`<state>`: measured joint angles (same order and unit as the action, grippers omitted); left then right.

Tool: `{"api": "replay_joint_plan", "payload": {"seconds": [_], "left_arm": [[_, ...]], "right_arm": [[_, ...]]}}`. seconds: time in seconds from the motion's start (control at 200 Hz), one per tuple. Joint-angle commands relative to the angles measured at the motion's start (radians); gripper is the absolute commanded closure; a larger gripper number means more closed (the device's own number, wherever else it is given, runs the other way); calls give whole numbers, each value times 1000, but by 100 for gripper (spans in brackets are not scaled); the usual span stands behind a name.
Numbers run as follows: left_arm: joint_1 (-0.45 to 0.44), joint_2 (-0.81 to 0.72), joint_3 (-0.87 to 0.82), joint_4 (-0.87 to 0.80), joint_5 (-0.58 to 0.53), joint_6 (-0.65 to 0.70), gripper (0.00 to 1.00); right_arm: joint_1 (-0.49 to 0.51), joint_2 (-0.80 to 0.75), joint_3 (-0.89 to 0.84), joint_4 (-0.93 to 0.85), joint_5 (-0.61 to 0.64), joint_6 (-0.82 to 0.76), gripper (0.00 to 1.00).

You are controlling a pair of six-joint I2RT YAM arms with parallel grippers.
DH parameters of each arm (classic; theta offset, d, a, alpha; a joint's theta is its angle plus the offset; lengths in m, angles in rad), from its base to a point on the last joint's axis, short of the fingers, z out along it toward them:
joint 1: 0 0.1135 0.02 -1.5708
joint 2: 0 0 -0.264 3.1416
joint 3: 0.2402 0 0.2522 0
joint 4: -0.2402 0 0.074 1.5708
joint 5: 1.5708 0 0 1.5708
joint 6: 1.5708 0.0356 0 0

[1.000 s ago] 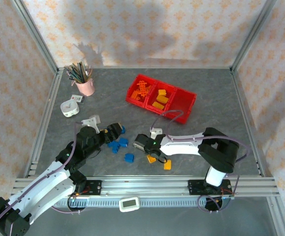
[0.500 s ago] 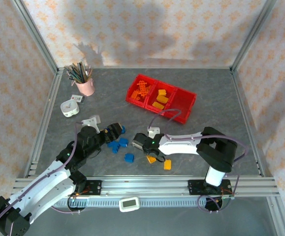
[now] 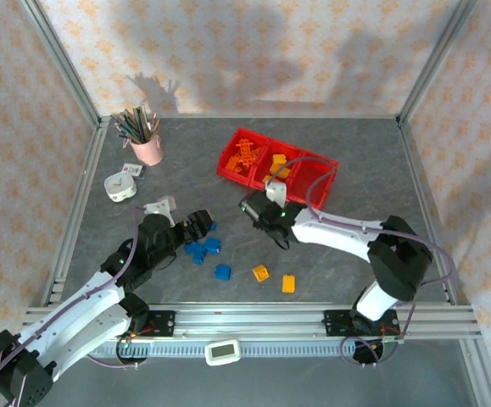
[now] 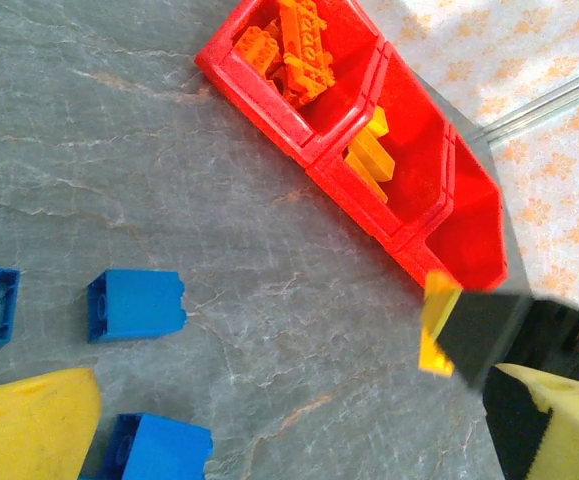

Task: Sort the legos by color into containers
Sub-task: Place the lego in the container.

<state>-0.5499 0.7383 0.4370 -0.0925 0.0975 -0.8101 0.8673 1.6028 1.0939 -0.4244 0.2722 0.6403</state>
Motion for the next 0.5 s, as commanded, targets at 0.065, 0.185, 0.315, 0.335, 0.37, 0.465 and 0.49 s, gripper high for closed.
{"api": "replay_joint_plan", "payload": {"seconds": [0.065, 0.185, 0.315, 0.335, 0.37, 0.465, 0.49], "left_arm": [[-2, 68, 60, 102, 25, 29, 1], [0, 122, 75, 149, 40, 31, 1], [0, 183, 102, 175, 57, 38, 1], [0, 191, 106, 178, 59, 41, 1], [0, 203, 113, 184, 64, 44, 1], [2, 227, 125, 192, 65, 50, 1], [2, 232, 127, 193, 68, 53, 1]], "right_arm": [[-127, 64, 116, 76, 36, -159, 64], [-194, 154, 208, 106, 15, -217, 64], [-256, 267, 326, 114, 0, -261, 64], [-263, 283, 342, 116, -1, -266, 64], [-277, 317, 370, 121, -3, -279, 64], [-308, 410, 464, 90, -17, -292, 63], [-314, 427, 485, 83, -20, -296, 61]]}}
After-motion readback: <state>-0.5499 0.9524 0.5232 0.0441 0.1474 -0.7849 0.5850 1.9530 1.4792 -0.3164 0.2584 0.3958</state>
